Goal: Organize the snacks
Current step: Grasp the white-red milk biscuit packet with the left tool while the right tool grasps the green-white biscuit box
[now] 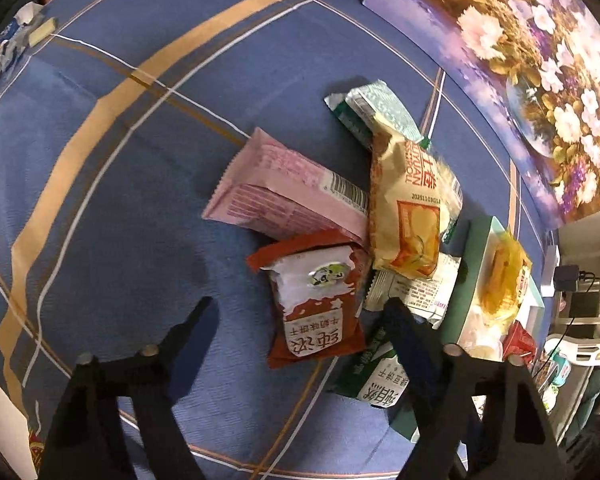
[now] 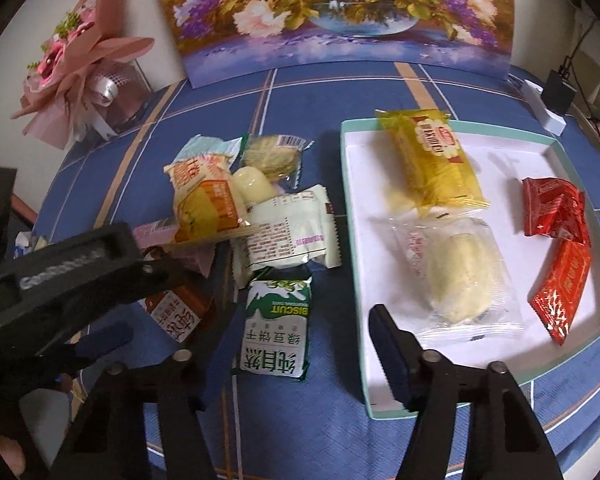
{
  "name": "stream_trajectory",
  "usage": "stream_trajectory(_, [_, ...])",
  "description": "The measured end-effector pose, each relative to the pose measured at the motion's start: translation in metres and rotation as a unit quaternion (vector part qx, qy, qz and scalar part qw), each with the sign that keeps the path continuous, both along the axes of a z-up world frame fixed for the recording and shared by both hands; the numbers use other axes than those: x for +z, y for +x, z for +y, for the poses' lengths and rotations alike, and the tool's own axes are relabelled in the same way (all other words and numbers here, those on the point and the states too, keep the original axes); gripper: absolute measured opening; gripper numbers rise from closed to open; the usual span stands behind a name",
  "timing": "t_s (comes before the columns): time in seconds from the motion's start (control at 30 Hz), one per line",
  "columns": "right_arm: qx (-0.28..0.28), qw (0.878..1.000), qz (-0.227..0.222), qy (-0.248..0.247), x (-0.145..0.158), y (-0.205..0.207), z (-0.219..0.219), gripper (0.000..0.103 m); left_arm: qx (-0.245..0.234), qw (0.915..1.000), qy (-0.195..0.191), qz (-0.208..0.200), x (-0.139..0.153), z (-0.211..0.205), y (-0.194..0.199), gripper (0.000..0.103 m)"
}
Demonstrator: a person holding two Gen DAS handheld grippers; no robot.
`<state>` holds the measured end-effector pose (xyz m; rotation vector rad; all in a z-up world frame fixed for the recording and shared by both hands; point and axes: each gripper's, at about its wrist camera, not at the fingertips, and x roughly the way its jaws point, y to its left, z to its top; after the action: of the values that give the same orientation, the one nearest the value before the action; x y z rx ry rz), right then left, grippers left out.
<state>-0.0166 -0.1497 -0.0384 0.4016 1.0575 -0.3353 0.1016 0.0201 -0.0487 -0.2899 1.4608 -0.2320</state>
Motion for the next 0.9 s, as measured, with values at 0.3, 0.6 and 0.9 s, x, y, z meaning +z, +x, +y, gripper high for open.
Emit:
stream_trajectory(0.3, [0.016,1.0,0.005,0.003,-0.003,0.007,0.009,0.055,-0.005,1.0,-0.001,0.006,-0.011,-0.011,0.004,0.064])
stream_trajectory(0.6, [0.025,0.999,0.025,0.002,-0.017,0.015,0.015,0.053,-0.006,0.9999,0.005,0.013,-0.022,-0.016,0.01,0.054])
stream_trajectory(0.9, [0.031,0.999,0.043,0.002,-0.031,0.021,0.017,0.053,-0.002,0.9999,0.012,0.011,-0.023,-0.017,0.017,0.046])
